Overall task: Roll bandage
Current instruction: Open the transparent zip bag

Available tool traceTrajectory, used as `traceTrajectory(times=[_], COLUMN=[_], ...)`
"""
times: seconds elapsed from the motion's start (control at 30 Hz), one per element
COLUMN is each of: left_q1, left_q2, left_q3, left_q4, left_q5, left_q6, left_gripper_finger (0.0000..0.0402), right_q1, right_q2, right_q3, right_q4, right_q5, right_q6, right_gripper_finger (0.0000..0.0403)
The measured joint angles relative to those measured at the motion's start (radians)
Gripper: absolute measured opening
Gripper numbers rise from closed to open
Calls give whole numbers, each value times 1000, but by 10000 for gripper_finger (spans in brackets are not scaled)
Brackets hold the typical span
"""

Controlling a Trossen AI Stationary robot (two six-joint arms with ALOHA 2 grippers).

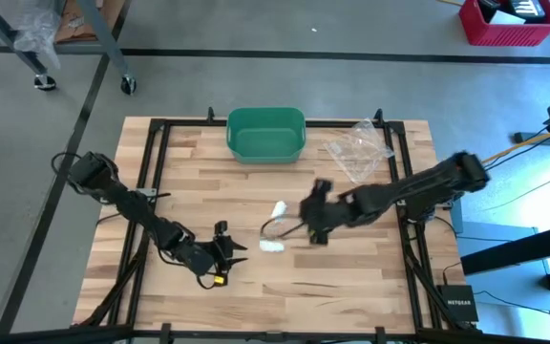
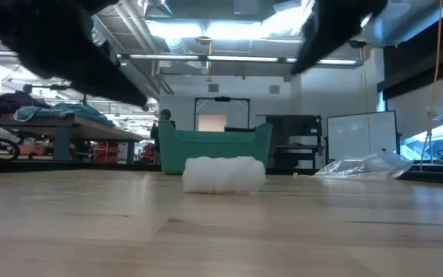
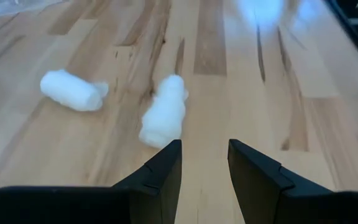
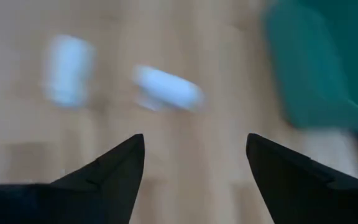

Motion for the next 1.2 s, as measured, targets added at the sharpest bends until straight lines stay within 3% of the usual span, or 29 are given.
traceTrajectory(times=[0.17, 0.33, 0.5, 0.8, 0.97, 1.2], left_q1=[42, 92, 113, 153, 160, 165], left_q2=[-34, -43, -43, -43, -43, -43], left_q3=[0, 0, 0, 0, 0, 0], left_q4=[-1, -14, -53, -62, -75, -77], left_q5=[15, 14, 15, 14, 15, 14], left_q6=[43, -3, -63, -54, -21, 45], left_gripper_finger=[123, 123, 123, 123, 123, 123], right_q1=[-148, -392, -575, -787, -803, -774], right_q2=[-218, -328, -310, -188, -110, -97], right_q3=[-251, -497, -634, -713, -711, -712], right_q4=[22, 80, 210, 372, 413, 428], right_q5=[128, 95, -36, -126, -172, -212], right_q6=[104, 237, 192, 70, 44, 97], right_gripper_finger=[284, 284, 284, 274, 210, 41])
